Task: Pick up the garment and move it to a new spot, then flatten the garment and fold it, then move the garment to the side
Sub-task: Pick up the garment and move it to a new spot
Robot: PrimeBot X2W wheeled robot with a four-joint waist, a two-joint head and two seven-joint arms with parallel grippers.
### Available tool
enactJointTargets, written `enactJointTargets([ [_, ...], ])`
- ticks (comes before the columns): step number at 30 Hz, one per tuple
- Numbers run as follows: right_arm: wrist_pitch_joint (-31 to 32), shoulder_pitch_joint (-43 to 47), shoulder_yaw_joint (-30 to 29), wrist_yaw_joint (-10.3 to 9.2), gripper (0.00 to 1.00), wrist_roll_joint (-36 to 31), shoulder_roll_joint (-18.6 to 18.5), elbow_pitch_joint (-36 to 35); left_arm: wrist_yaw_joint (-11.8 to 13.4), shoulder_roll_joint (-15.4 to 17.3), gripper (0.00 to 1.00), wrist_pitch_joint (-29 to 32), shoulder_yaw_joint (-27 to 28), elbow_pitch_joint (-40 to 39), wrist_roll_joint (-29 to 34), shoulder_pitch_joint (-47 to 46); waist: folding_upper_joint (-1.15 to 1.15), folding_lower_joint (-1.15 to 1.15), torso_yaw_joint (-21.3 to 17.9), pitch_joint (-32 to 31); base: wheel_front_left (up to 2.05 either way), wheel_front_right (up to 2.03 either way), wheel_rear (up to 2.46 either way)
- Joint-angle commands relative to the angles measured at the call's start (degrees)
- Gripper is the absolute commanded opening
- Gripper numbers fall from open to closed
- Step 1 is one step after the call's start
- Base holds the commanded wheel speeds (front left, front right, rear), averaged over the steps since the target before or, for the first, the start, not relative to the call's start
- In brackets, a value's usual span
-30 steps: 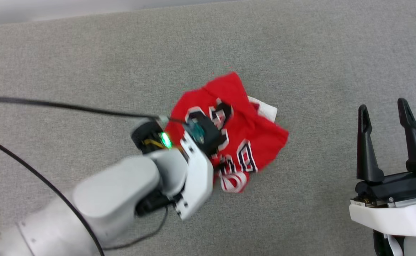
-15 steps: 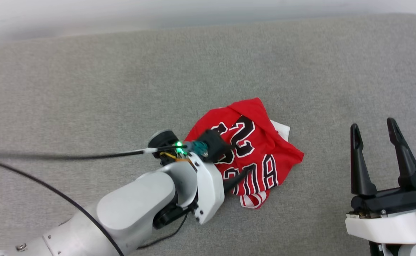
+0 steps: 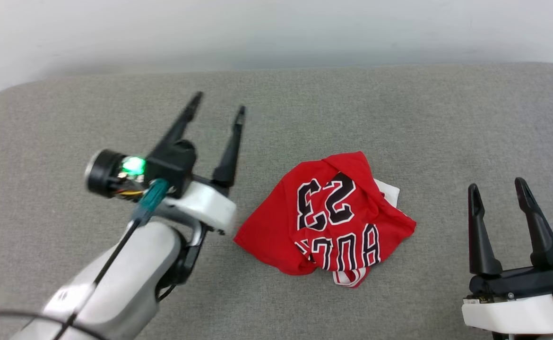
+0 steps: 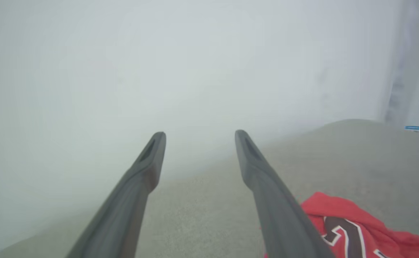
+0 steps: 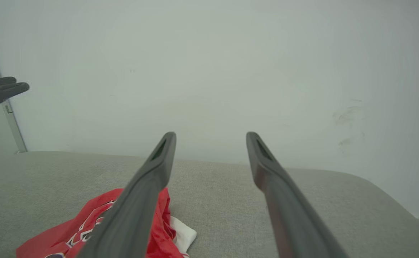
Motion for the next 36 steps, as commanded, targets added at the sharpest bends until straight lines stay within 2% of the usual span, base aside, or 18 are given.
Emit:
enactJointTargets([
  [1,-0.12,0.55,-0.23,-0.02,1.00,0.12,0.14,0.17,2.34,0.98,1.00,-0.37,2.70,-2.19,3.17,3.26,0.00,0.00,0.34,-0.27,0.00,0.00,0.00],
  [3,-0.12,0.82,-0.27,-0.02,1.00,0.24,0.15,0.36,5.15,1.08,1.00,-0.27,7.04,-5.17,6.04,7.83,0.00,0.00,0.65,-0.63,0.00,0.00,0.00],
  [6,-0.12,1.44,-0.26,-0.02,1.00,0.30,0.14,0.71,8.03,0.82,1.00,-0.28,13.82,-8.94,10.04,14.45,0.00,0.00,0.89,-1.14,0.00,0.00,0.00],
  [9,-0.12,1.72,-0.49,-0.02,1.00,0.45,0.13,1.08,9.60,-0.72,1.00,-0.29,19.28,-11.59,13.25,22.01,0.00,0.00,1.12,-1.85,0.00,0.00,0.00],
  [11,-0.12,1.97,-0.65,-0.02,1.00,0.65,0.13,1.27,9.64,-1.94,1.00,-0.30,21.85,-12.69,15.07,26.06,0.00,0.00,1.24,-2.22,0.00,0.00,0.00],
  [16,-0.12,2.73,-1.22,-0.02,1.00,1.20,0.13,2.31,7.20,-6.13,1.00,-0.30,27.31,-13.99,18.67,34.04,0.00,0.00,1.50,-2.99,0.00,0.00,0.00],
  [22,-0.12,4.15,-1.20,-0.02,1.00,2.74,0.13,3.97,2.72,-11.18,1.00,-0.31,31.33,-14.42,22.29,39.93,0.00,0.00,1.56,-4.17,0.00,0.00,0.00],
  [23,-0.12,4.15,-1.20,-0.02,1.00,2.74,0.13,3.97,2.72,-11.18,1.00,-0.31,31.33,-14.42,22.29,39.93,0.00,0.00,1.56,-4.17,0.00,0.00,0.00],
  [29,-0.12,5.64,-1.15,-0.02,1.00,3.48,0.13,5.20,-3.24,-15.39,1.00,-0.31,34.95,-12.94,24.54,43.00,0.00,0.00,1.49,-5.32,0.00,0.00,0.00],
  [36,-0.12,7.19,-1.08,-0.02,1.00,3.83,0.14,6.48,-9.00,-19.50,1.00,-0.31,39.42,-10.72,26.90,45.70,0.00,0.00,1.33,-6.72,0.00,0.00,0.00],
])
